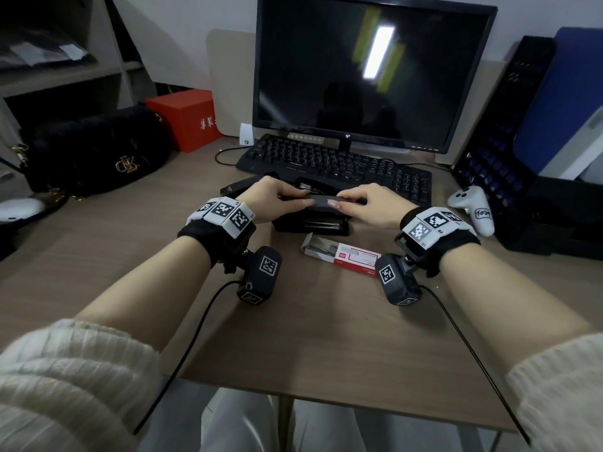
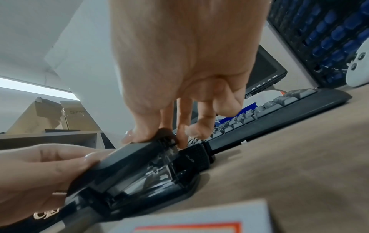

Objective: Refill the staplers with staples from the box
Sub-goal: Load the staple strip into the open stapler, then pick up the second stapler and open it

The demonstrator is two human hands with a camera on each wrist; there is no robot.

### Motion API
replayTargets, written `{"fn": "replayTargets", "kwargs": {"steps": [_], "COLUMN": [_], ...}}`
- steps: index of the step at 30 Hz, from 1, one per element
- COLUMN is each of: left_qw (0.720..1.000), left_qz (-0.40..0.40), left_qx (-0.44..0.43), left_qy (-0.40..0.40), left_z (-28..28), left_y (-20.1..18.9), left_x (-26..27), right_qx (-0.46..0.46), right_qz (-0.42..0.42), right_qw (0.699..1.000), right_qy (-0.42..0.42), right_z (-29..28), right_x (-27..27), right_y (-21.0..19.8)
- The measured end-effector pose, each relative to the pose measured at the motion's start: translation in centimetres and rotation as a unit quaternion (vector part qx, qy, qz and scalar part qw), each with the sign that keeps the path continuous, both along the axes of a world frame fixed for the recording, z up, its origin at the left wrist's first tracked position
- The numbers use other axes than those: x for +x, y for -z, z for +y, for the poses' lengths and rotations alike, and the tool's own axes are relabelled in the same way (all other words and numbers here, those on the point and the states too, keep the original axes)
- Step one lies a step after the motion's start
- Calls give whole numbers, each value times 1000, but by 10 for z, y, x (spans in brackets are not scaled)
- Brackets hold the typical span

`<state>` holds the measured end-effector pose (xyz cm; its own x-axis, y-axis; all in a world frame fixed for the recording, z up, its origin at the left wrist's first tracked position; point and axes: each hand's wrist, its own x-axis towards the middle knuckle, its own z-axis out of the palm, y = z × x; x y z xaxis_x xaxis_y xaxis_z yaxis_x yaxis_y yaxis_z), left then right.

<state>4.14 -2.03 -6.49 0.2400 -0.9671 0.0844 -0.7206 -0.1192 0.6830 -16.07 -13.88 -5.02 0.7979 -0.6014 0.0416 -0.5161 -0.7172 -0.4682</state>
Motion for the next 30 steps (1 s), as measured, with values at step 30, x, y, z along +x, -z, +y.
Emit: {"fn": "replayTargets", "kwargs": {"steps": [30], "left_qw": [994], "left_qz": [-31], "left_qx": [-30], "left_qy": [-97], "left_z": [-17], "left_y": [-34], "left_x": [-35], "right_qx": [206], "right_qz": [-37], "right_qw": [953], "right_qy": [221], "right_z": [19], "right_x": [-12], "right_y": [-37]}}
